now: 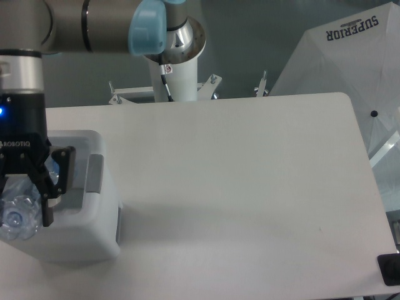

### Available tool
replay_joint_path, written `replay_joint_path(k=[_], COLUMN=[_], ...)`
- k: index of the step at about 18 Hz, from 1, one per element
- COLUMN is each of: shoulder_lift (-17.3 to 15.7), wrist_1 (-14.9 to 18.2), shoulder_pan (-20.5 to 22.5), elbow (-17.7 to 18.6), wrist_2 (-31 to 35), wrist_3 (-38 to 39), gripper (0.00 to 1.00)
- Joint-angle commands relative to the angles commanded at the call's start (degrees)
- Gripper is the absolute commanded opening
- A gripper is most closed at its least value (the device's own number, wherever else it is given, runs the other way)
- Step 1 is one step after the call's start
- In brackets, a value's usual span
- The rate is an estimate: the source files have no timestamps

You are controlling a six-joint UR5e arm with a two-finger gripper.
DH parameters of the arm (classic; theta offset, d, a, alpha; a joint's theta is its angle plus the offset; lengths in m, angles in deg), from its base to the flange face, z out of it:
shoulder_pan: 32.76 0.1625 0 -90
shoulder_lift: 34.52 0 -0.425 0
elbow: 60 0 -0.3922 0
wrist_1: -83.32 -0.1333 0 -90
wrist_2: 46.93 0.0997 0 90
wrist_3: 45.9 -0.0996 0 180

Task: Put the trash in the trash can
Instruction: 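Lower the bottle into the bin and open the gripper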

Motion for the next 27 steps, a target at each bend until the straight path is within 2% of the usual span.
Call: replay_joint_path(k=[8, 11, 13, 14, 19, 24, 27], shoulder_lift=[0.0, -0.26, -0.26, -0.52, -0.88, -2.2, -2.2], wrist_1=[0.0, 0.0, 0.0, 0.0, 0.09, 0.17, 0.44], shoulder_pan=[-0.96, -1.15, -1.15, -1.15, -0.45, 8.77, 13.17], elbow=[2.46, 3.17, 3.61, 3.61, 3.25, 3.52, 3.7], wrist_2=[0.0, 0.09, 0.0, -0.09, 0.61, -2.54, -5.0], wrist_3=[0.44, 0.88, 1.14, 1.06, 0.62, 0.36, -7.18], gripper=[0.69, 0.77, 0.97, 1.0, 1.0, 1.0, 1.0])
